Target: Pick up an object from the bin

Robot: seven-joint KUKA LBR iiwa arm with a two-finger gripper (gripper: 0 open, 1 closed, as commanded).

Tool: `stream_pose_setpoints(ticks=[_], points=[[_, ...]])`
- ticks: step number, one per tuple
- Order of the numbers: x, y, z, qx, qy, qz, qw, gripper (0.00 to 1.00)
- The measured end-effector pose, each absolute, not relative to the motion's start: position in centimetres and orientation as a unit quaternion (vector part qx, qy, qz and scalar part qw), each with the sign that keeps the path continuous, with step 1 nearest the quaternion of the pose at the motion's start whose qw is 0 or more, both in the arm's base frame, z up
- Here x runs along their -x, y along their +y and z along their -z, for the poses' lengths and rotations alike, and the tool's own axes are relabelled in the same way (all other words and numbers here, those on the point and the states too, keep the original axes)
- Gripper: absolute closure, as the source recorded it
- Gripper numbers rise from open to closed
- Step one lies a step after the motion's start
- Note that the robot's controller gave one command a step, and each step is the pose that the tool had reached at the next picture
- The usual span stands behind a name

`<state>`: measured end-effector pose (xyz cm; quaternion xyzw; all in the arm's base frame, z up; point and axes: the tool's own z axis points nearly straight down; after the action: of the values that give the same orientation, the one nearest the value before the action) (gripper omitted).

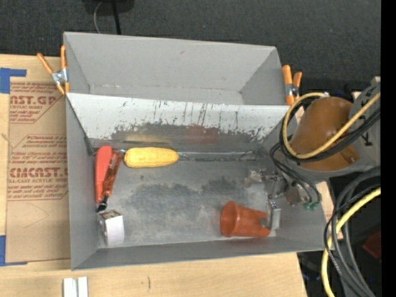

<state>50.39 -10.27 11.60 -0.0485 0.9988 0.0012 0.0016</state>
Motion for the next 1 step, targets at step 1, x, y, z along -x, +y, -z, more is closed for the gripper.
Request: stream_pose_setpoints(ticks=[1], points=[[-49.24,-6.49,-8.13,0.087,0.996,0.006,0.01,1.0]])
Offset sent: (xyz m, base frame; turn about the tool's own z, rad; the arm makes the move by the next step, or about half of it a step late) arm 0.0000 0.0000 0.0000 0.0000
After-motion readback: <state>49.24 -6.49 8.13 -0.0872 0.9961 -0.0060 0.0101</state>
